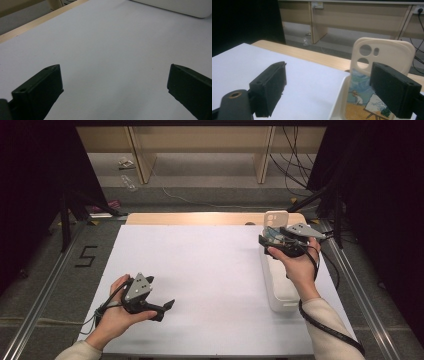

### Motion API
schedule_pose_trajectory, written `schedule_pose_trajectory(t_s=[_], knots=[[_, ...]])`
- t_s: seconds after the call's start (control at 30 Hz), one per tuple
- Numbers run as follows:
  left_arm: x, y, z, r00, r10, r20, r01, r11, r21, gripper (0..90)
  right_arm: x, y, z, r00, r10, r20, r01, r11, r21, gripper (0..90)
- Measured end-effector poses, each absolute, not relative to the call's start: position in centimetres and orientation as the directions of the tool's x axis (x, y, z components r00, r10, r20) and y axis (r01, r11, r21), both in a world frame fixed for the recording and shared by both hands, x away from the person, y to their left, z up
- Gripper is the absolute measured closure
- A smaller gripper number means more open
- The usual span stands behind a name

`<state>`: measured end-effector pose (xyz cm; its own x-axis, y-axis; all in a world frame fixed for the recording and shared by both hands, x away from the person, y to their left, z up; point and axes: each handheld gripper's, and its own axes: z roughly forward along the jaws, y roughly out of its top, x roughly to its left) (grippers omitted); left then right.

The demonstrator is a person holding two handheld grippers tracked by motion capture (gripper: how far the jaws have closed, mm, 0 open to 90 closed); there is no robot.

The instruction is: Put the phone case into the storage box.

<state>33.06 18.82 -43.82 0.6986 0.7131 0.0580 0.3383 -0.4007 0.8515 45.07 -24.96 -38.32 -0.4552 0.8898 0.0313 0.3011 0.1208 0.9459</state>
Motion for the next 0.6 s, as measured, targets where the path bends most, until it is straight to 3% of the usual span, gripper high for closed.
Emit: schedule_pose_trajectory(t_s=[0.6], knots=[[33.1,18.8,-43.8,0.698,0.714,0.057,0.339,-0.399,0.852,0.0,43.3,-23.4,-38.8,-0.546,0.837,0.036,0.296,0.152,0.943,14.9]])
